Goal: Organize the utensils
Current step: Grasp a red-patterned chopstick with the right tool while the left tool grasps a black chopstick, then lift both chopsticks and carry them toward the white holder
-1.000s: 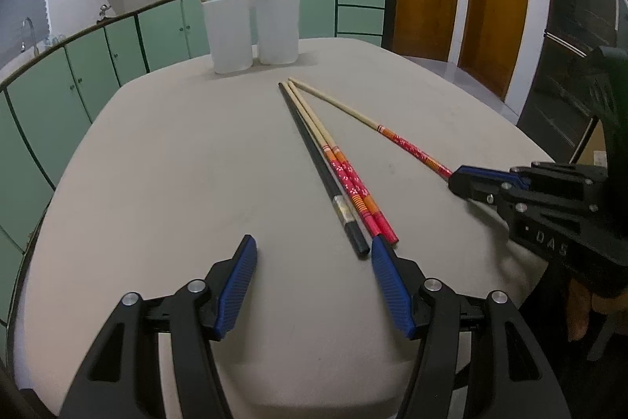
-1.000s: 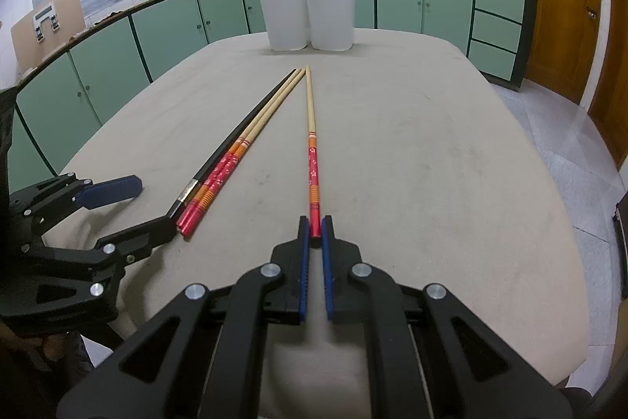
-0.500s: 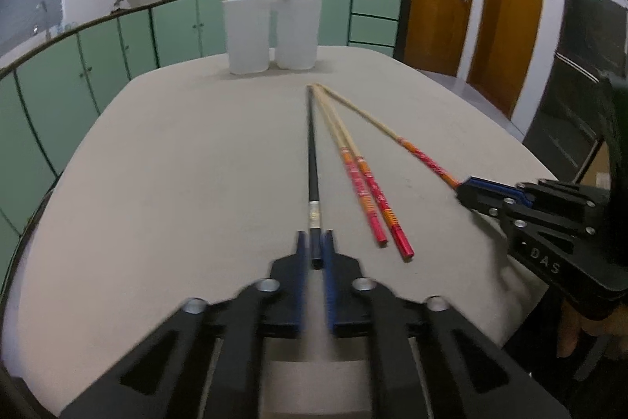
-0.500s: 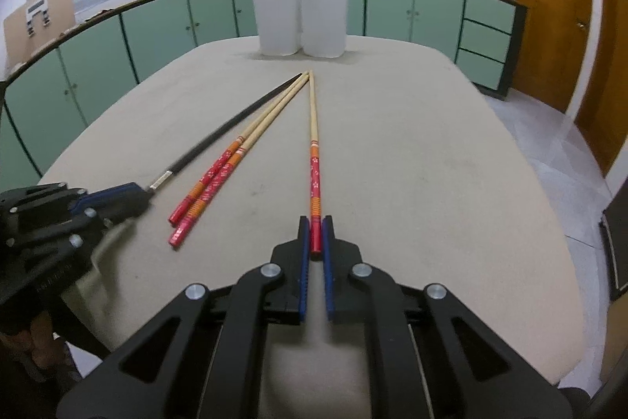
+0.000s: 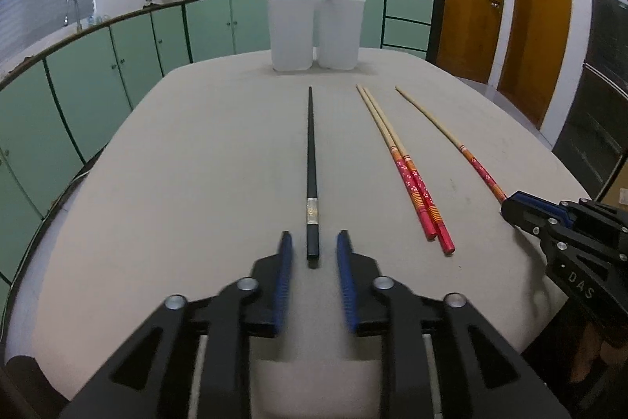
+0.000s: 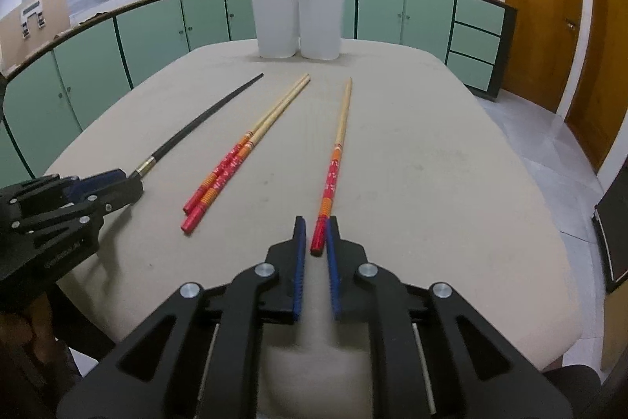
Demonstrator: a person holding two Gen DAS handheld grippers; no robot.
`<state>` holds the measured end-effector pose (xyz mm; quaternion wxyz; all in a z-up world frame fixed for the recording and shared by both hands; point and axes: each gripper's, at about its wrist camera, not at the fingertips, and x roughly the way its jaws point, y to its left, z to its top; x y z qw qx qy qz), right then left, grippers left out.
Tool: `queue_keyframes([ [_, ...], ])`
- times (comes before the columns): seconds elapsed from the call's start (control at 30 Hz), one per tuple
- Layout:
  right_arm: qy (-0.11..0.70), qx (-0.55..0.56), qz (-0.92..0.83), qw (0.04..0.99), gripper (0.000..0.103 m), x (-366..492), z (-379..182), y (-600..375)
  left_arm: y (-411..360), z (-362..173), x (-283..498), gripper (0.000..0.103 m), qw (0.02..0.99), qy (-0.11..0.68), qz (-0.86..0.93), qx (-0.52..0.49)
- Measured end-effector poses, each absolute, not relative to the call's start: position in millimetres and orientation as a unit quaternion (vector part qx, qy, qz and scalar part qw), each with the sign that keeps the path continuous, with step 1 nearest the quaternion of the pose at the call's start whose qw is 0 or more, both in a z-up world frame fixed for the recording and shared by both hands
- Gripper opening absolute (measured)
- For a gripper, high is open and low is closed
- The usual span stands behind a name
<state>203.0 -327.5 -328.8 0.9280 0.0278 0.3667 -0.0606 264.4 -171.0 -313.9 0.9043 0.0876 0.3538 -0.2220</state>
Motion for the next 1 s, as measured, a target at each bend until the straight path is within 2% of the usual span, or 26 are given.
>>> queue_keyframes([
  [0.1,0.364,0.026,-0.06,0.929,0.012,206,-330,-329,-172,-314,271,0.024,0.905,0.349,-0.23,0.083],
  [0.17,0.364,0.022,-0.058,0.929,0.011,209,-331,-329,-172,-314,276,0.007,0.903,0.348,-0.238,0.077],
  [0.33,0.367,0.026,-0.053,0.928,0.005,204,-317,-329,-162,-295,278,0.007,0.902,0.361,-0.233,0.048],
  [0.8,0.264,0.019,-0.021,0.964,0.005,177,-167,-327,-137,-182,258,0.007,0.921,0.304,-0.241,0.032],
  [1.0,0.267,-0.017,0.007,0.964,0.005,205,-138,-324,-137,-150,267,0.007,0.92,0.292,-0.258,0.041],
])
